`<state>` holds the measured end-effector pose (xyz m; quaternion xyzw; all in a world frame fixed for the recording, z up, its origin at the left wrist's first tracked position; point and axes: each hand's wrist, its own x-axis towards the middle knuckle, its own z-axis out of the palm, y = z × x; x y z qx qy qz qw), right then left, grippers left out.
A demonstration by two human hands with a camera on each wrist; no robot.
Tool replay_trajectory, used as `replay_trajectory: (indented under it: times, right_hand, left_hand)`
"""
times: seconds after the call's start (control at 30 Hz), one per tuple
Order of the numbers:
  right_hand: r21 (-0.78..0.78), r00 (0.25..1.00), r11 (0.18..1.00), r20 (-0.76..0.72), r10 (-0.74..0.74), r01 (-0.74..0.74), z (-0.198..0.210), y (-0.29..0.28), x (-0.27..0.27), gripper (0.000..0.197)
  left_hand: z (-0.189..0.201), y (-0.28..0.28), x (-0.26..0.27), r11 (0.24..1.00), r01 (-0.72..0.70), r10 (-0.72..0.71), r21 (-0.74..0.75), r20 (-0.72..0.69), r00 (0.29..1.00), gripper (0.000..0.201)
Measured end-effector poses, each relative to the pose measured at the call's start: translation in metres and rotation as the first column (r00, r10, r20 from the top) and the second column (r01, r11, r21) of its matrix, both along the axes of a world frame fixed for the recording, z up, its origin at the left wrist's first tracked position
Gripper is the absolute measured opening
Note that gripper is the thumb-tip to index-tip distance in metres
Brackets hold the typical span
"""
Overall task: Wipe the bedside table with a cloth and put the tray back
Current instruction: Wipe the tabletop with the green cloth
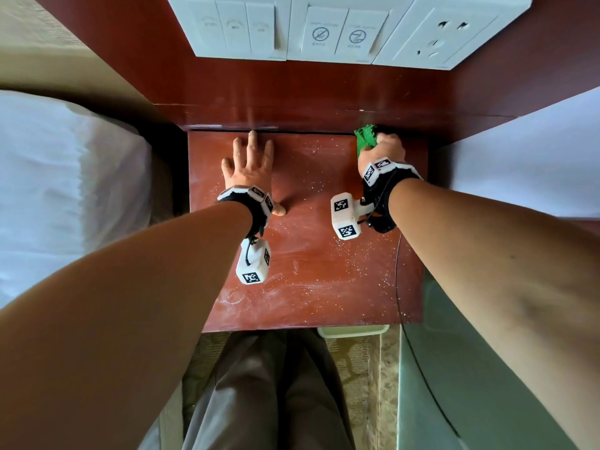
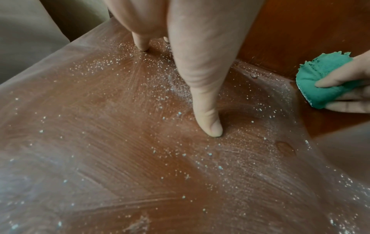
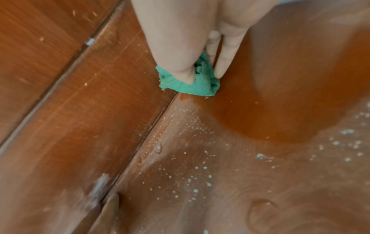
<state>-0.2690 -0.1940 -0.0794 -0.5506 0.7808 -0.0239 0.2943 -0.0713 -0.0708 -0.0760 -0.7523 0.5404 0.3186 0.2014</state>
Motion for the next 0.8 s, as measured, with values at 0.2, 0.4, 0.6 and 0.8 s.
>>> replay_trajectory:
  times: [0.2, 0.4, 0.6, 0.8]
  right_hand:
    - [-0.034, 0.944, 0.943, -0.014, 0.330, -0.330, 0.002, 0.011, 0.000, 0.034]
    - [-0.050, 0.791, 0.796, 0.088, 0.605, -0.603, 0.000, 0.065, -0.002, 0.037]
    - [0.040, 0.761, 0.761, 0.098, 0.641, -0.647, 0.007, 0.067, -0.010, 0.033]
    - [-0.136, 0.971, 0.962, -0.040, 0.235, -0.238, 0.012, 0.031, -0.015, 0.032]
  left_hand:
    - [-0.001, 0.000, 0.001, 1.000, -0.003, 0.003, -0.012, 0.005, 1.000, 0.147]
    - [-0.003, 0.000, 0.001, 1.000, -0.007, 0.007, -0.021, -0.001, 1.000, 0.148]
    - [-0.002, -0.001, 0.000, 1.000, -0.006, 0.006, -0.013, 0.000, 1.000, 0.148]
    - [-0.001, 0.000, 0.000, 1.000, -0.013, 0.013, -0.008, -0.017, 1.000, 0.147]
